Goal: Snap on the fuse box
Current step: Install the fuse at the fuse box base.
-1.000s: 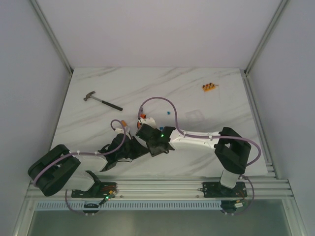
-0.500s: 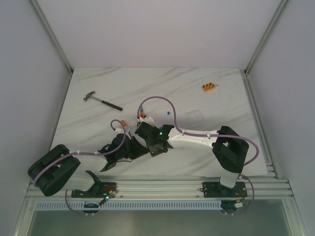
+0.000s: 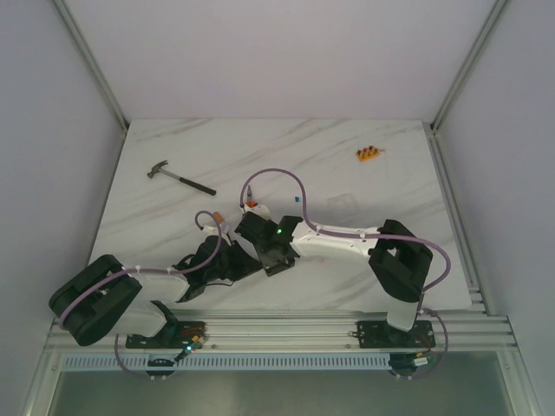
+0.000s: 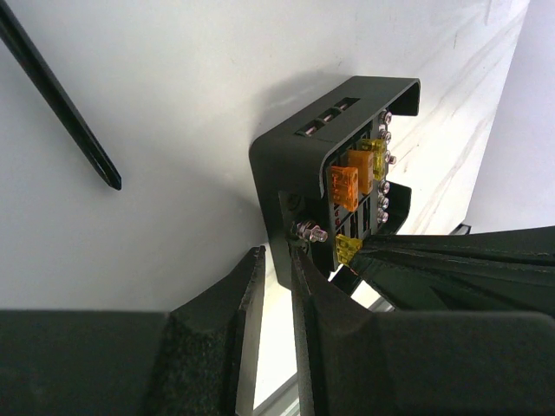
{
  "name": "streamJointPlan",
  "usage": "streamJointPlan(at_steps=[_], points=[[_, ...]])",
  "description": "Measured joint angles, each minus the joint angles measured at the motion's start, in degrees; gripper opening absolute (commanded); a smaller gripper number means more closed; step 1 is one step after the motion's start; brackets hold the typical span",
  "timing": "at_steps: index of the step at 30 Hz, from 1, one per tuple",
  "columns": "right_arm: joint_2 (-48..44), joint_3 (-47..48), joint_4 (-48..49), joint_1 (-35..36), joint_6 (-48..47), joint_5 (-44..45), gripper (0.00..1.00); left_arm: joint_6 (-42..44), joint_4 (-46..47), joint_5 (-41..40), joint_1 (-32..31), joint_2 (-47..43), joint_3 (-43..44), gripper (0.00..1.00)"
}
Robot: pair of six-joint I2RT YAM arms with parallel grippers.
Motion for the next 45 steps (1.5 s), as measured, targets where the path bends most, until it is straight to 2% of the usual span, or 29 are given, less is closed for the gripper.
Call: streamJointPlan(at_steps=[26, 30, 38, 45], points=[[1.2, -0.8, 1.8, -1.9, 0.2, -4.0, 0.01, -0.6, 0.2, 0.0, 0.0, 0.7, 0.2, 0.27], [0.4, -1.2, 2.1, -1.9, 0.3, -3.9, 0.08, -0.6, 0.2, 0.0, 0.0, 0.7, 0.2, 0.27], [-1.6, -1.9, 2.1, -1.9, 0.5, -3.0, 0.34, -0.6, 0.1, 0.0, 0.0, 0.4, 0.2, 0.27], [-1.7, -0.7, -1.4, -0.8, 0.8, -1.0, 0.37, -0.6, 0.0, 0.0, 0.0, 0.3, 0.2, 0.27]])
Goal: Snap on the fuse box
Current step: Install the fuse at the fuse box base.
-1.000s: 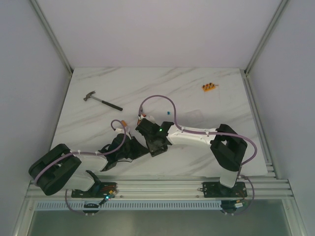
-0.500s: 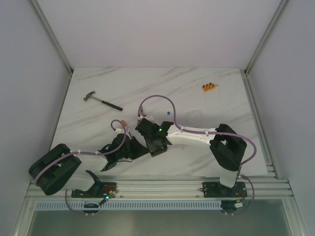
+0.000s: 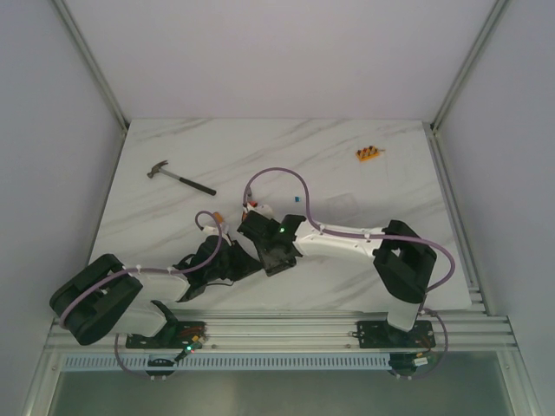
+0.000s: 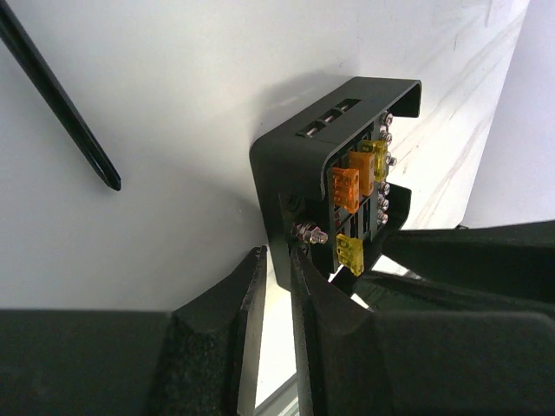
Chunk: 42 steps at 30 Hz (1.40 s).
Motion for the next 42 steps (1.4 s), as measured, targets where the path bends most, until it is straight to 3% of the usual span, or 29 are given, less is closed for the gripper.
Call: streamJointPlan(at_steps=[7, 22, 35, 42], points=[[1.2, 3.7, -1.6, 2.1, 0.0, 1.5, 0.38, 0.0, 0.0, 0.0, 0.0, 0.0, 0.0, 0.27], [5.2, 4.7, -3.9, 2.3, 1.4, 5.3, 0.22, 0.0, 0.0, 0.0, 0.0, 0.0, 0.0, 0.27], [5.2, 4.8, -3.9, 2.3, 1.5, 5.3, 0.26, 0.0, 0.0, 0.0, 0.0, 0.0, 0.1, 0.27], [5.2, 4.8, -3.9, 2.3, 1.5, 5.0, 0.21, 0.0, 0.0, 0.0, 0.0, 0.0, 0.1, 0.27]])
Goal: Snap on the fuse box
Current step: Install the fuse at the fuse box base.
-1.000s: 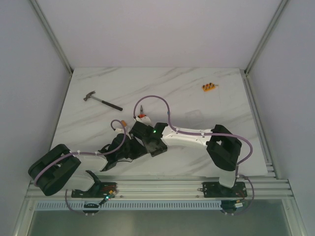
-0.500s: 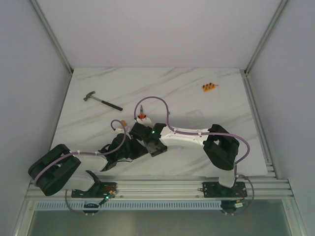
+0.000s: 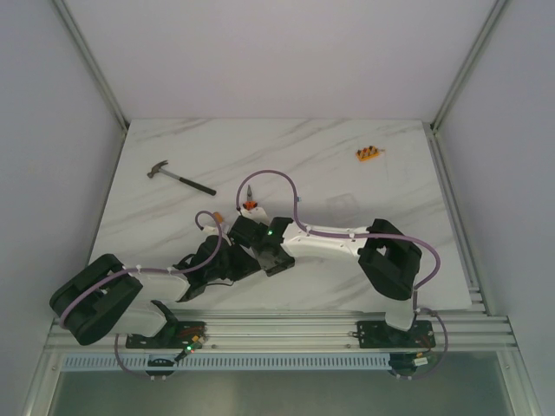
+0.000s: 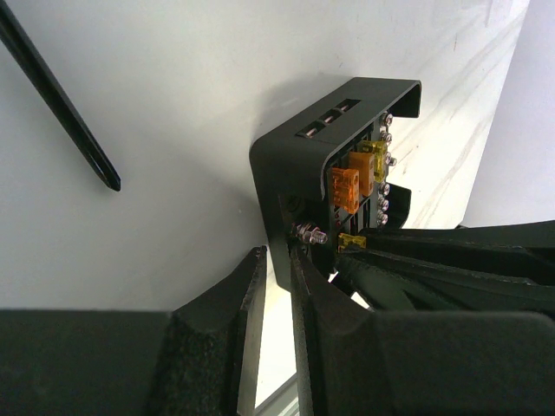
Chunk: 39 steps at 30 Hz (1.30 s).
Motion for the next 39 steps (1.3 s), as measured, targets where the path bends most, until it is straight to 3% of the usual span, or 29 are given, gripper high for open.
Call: streamJointPlan(at_steps=[8, 23, 39], points=[[0.0, 0.0, 0.0, -0.5, 0.5, -0.7, 0.00, 0.0, 0.0, 0.0, 0.0, 0.0, 0.0, 0.27], [-1.9, -4.5, 4.8, -1.8, 0.7, -3.8, 0.00, 0.0, 0.1, 0.0, 0.0, 0.3, 0.0, 0.27], [0.7, -2.0, 2.3, -0.8, -0.5, -1.8, 0.00, -0.1, 0.1, 0.0, -0.2, 0.7, 0.2, 0.26]])
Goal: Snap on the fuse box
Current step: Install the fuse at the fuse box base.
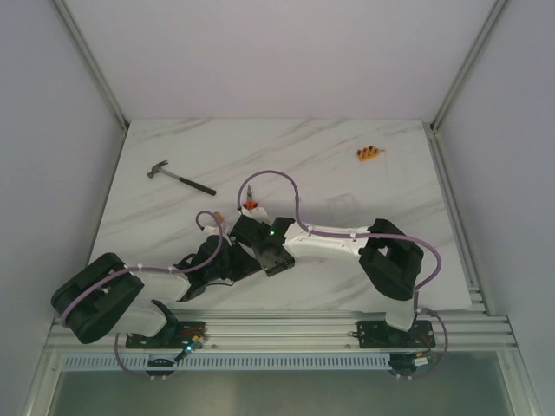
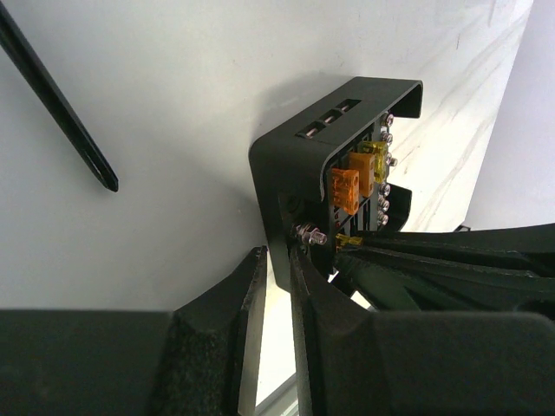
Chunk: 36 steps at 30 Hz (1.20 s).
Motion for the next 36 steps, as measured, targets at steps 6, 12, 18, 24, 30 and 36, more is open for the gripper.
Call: streamJointPlan(at_steps=[6, 12, 18, 24, 30, 36], points=[[-0.7, -0.9, 0.8, 0.8, -0.2, 0.7, 0.00, 0.0, 0.0, 0.0, 0.0, 0.0, 0.0, 0.26], [-1.9, -2.3, 2.4, 1.2, -0.2, 1.7, 0.04, -0.4, 0.0, 0.0, 0.0, 0.0, 0.0, 0.27], [0.0, 2.2, -1.8, 1.4, -0.3, 2.1, 0.25, -0.4, -0.1, 0.0, 0.0, -0.3, 0.0, 0.27], [2.1, 5.7, -3.3, 1.4, -0.8, 2.3, 0.34, -0.4, -0.5, 0.0, 0.0, -0.7, 0.0, 0.27], [1.9, 7.9, -3.7, 1.3, -0.7, 2.5, 0.35, -0.4, -1.2, -0.1, 0.0, -1.2, 0.0, 0.27], [1.6, 8.0, -4.7, 1.1, -0.2, 3.2, 0.31, -0.4, -1.3, -0.1, 0.0, -1.2, 0.0, 0.27]])
